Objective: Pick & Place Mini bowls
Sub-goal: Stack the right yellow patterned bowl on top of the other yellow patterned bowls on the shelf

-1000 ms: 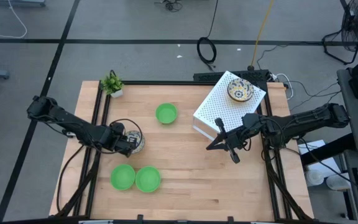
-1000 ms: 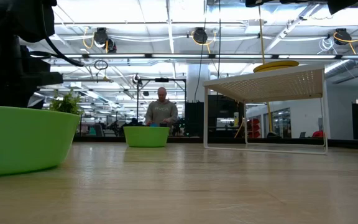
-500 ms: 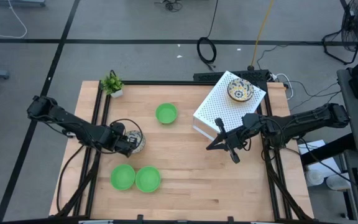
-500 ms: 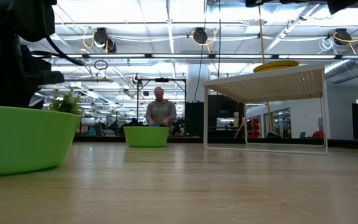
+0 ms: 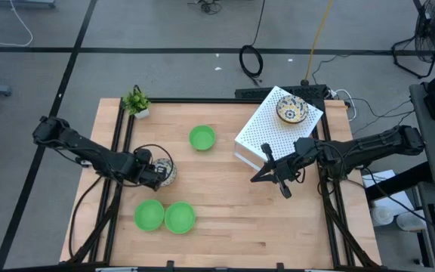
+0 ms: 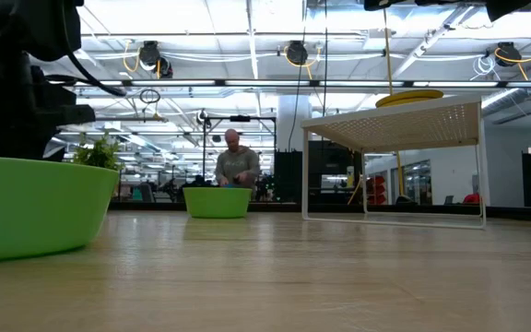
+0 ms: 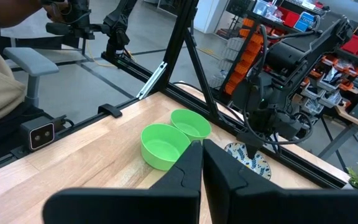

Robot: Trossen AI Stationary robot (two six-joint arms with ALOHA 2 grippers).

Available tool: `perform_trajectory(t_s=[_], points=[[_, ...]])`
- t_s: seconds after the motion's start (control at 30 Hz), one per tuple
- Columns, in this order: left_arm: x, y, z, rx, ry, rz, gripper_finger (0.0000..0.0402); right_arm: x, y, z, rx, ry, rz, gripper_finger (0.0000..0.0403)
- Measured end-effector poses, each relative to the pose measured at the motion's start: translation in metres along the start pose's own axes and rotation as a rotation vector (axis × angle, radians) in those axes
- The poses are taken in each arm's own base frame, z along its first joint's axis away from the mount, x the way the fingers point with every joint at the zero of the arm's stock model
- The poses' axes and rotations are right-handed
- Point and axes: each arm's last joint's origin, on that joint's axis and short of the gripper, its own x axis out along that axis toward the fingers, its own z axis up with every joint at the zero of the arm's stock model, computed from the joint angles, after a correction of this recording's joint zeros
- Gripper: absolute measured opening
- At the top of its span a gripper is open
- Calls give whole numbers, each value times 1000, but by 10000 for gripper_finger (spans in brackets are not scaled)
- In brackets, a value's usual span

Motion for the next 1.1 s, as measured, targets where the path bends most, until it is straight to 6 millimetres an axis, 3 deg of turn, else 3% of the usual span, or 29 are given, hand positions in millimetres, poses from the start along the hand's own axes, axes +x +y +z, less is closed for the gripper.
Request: perform_trajectory(t_s=[0.53,0.87,1.1], points=[[0,-1,0,3,-4,-6,41,0,0,0,0,0,0,0],[-2,-4,3,96,-103,-50,11,0,0,0,0,0,0,0],[-13,-11,7,199,-169,-76,17,0,0,0,0,0,0,0]])
